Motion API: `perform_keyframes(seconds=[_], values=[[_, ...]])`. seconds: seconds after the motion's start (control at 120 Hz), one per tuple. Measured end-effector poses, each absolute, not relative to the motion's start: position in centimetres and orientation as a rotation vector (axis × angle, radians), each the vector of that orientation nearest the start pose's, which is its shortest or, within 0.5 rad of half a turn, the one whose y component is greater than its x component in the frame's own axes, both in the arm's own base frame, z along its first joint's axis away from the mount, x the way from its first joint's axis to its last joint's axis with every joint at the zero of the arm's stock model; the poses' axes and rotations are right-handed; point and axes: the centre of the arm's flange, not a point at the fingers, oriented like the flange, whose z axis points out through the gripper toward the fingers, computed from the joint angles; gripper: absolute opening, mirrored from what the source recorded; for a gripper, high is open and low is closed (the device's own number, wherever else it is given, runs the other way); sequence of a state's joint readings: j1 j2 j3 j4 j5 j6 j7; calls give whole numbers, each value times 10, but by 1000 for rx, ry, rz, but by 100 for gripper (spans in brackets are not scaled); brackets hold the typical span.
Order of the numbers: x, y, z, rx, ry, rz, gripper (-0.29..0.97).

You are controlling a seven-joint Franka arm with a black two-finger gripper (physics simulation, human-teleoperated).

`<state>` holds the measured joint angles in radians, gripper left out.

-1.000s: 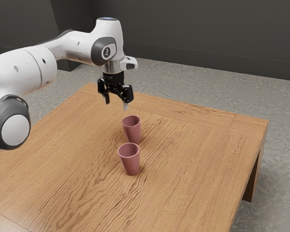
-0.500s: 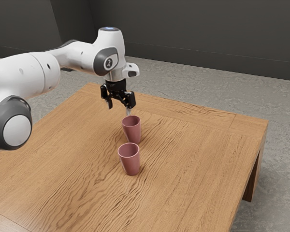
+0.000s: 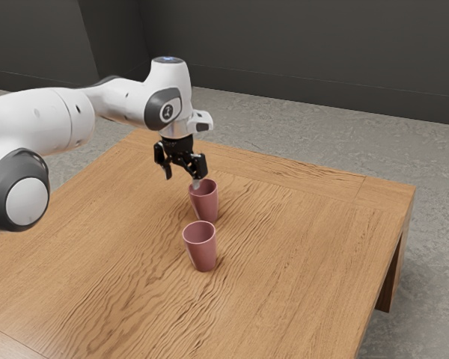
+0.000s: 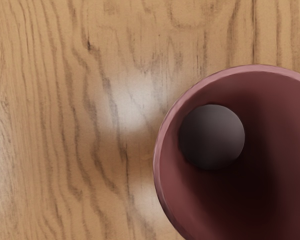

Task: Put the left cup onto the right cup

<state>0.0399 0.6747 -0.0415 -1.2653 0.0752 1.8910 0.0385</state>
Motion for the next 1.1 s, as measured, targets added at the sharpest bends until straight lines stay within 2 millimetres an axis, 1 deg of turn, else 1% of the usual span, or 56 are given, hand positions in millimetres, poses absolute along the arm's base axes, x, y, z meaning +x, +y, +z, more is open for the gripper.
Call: perform_keyframes(seconds=[0.15, 0.567, 0.717, 0.9, 1.1], values=[[731, 11, 349, -3096, 87, 82, 68], [731, 14, 344, -3091, 82, 75, 68], [735, 18, 347, -3088, 74, 23, 68], [741, 19, 349, -3085, 75, -53, 68], [744, 19, 338, -3086, 77, -77, 68]])
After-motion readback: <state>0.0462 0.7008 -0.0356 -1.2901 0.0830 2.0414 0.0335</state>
